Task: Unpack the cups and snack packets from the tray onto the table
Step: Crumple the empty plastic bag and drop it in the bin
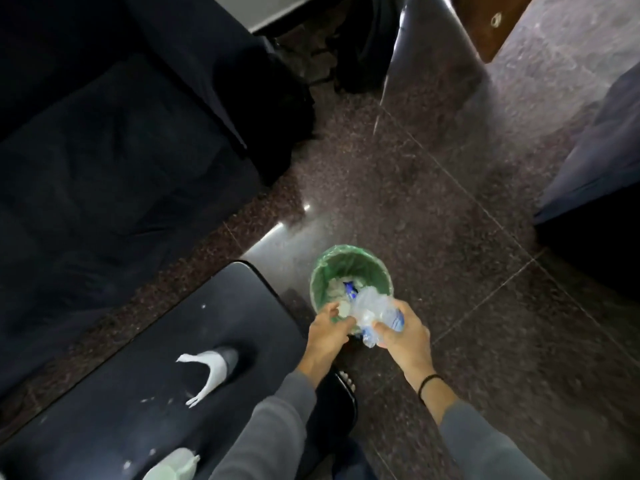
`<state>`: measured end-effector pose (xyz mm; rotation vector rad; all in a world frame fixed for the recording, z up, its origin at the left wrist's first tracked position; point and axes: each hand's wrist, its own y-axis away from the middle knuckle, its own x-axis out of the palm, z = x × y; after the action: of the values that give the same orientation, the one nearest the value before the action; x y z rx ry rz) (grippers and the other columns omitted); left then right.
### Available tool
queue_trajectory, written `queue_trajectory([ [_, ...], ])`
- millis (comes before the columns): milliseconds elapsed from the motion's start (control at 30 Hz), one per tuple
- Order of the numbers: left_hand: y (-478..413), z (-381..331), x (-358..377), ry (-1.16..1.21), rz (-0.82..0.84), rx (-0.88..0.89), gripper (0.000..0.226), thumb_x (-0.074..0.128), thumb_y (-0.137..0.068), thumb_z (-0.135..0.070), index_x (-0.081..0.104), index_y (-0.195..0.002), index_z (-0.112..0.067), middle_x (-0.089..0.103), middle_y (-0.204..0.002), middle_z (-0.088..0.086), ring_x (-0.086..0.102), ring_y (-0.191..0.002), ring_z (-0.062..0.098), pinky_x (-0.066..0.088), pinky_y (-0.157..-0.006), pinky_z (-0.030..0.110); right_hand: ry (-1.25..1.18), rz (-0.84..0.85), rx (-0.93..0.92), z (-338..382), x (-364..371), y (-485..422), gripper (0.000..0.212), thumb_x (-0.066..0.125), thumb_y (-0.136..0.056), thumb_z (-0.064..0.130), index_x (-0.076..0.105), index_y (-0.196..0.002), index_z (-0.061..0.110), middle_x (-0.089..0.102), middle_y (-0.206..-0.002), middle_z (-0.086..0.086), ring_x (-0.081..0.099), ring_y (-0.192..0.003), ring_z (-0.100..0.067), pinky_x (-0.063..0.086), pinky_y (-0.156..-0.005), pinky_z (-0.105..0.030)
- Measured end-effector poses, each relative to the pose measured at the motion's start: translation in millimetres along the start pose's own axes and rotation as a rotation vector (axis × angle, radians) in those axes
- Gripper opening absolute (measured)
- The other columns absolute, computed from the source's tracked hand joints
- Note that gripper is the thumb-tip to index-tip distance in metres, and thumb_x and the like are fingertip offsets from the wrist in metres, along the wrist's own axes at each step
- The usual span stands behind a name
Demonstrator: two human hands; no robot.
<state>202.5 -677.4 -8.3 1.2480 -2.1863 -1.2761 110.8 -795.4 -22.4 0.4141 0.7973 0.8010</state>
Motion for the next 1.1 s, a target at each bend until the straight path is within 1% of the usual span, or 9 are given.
queue_trajectory([
  [100, -41.4, 5.4, 7.5, -0.072, 0.018, -0.037, 0.06, 0.069, -0.095, -0.018, 0.046, -0.151, -0.012, 0.054, -0.147, 0.006, 0.057, -0.128, 0.021, 0.049, -0.109, 0.041, 0.106, -0.033, 0.015, -13.0, 22.2, -48.0, 0.053, 0.075, -0.086, 0.01, 0.059, -0.137, 0.011, 0.064, -0.133, -0.012, 0.058, -0.126, -0.029, 0.048, -0.102, -0.035],
  [267, -97.3, 16.5, 20.9, -0.145, 0.028, -0.052, 0.057, 0.066, -0.096, -0.017, 0.047, -0.15, -0.013, 0.056, -0.145, 0.007, 0.056, -0.13, 0.021, 0.048, -0.11, 0.041, 0.171, 0.016, 0.04, -21.5, 57.1, -111.2, 0.068, 0.075, -0.086, 0.012, 0.048, -0.148, 0.008, 0.051, -0.146, -0.016, 0.048, -0.136, -0.032, 0.042, -0.112, -0.039],
  [367, -113.6, 20.5, 27.3, -0.172, 0.034, -0.058, 0.055, 0.065, -0.096, -0.017, 0.048, -0.148, -0.014, 0.057, -0.141, 0.005, 0.056, -0.121, 0.016, 0.049, -0.107, 0.035, 0.178, 0.048, 0.073, -24.9, 67.8, -129.3, 0.064, 0.075, -0.085, 0.013, 0.05, -0.144, 0.009, 0.054, -0.139, -0.017, 0.051, -0.13, -0.033, 0.043, -0.109, -0.04],
  [600, -109.6, 23.7, 28.3, -0.178, 0.016, -0.08, 0.044, 0.068, -0.094, -0.017, 0.058, -0.137, -0.013, 0.063, -0.128, 0.005, 0.061, -0.118, 0.02, 0.052, -0.105, 0.041, 0.222, 0.112, 0.099, -26.6, 65.5, -121.2, 0.03, 0.07, -0.09, 0.013, 0.065, -0.119, 0.007, 0.068, -0.116, -0.016, 0.067, -0.108, -0.032, 0.054, -0.094, -0.038],
  [733, -94.1, 20.3, 14.5, -0.194, 0.014, -0.062, 0.041, 0.069, -0.094, -0.02, 0.06, -0.133, -0.016, 0.065, -0.119, 0.001, 0.063, -0.112, 0.017, 0.054, -0.103, 0.039, 0.225, 0.12, 0.052, -19.7, 64.6, -102.6, 0.017, 0.071, -0.09, 0.016, 0.069, -0.106, 0.011, 0.071, -0.111, -0.01, 0.066, -0.107, -0.025, 0.053, -0.088, -0.028],
  [800, -82.4, 17.5, 5.0, -0.199, 0.015, -0.048, 0.037, 0.065, -0.095, -0.017, 0.061, -0.132, -0.016, 0.067, -0.116, 0.001, 0.065, -0.105, 0.015, 0.056, -0.098, 0.038, 0.175, 0.129, 0.042, -13.8, 66.1, -89.6, 0.01, 0.072, -0.09, 0.017, 0.069, -0.099, 0.014, 0.072, -0.109, -0.011, 0.067, -0.107, -0.028, 0.057, -0.093, -0.037],
  [867, -66.8, 14.6, -7.6, -0.21, 0.011, -0.02, 0.032, 0.06, -0.096, -0.014, 0.063, -0.128, -0.017, 0.069, -0.112, 0.001, 0.067, -0.098, 0.018, 0.059, -0.094, 0.038, 0.143, 0.135, 0.007, -5.0, 68.6, -73.1, 0.008, 0.073, -0.09, 0.018, 0.07, -0.097, 0.015, 0.073, -0.107, -0.009, 0.068, -0.106, -0.029, 0.058, -0.093, -0.045],
  [967, -40.0, 14.3, -27.4, -0.187, 0.029, 0.023, 0.024, 0.058, -0.096, -0.013, 0.067, -0.117, -0.016, 0.074, -0.111, 0.007, 0.073, -0.096, 0.022, 0.06, -0.086, 0.038, 0.11, 0.119, -0.087, 10.8, 72.1, -44.9, 0.007, 0.071, -0.092, 0.016, 0.072, -0.098, 0.013, 0.073, -0.101, -0.006, 0.07, -0.099, -0.026, 0.058, -0.091, -0.047],
  [1100, 8.5, 22.4, -63.1, -0.143, 0.084, 0.106, 0.017, 0.06, -0.093, -0.011, 0.069, -0.107, -0.013, 0.077, -0.102, 0.011, 0.071, -0.082, 0.013, 0.062, -0.08, 0.037, 0.09, 0.098, -0.237, 36.2, 81.9, 8.9, 0.007, 0.07, -0.092, 0.012, 0.069, -0.099, 0.012, 0.069, -0.092, 0.004, 0.069, -0.092, -0.019, 0.058, -0.087, -0.035],
])
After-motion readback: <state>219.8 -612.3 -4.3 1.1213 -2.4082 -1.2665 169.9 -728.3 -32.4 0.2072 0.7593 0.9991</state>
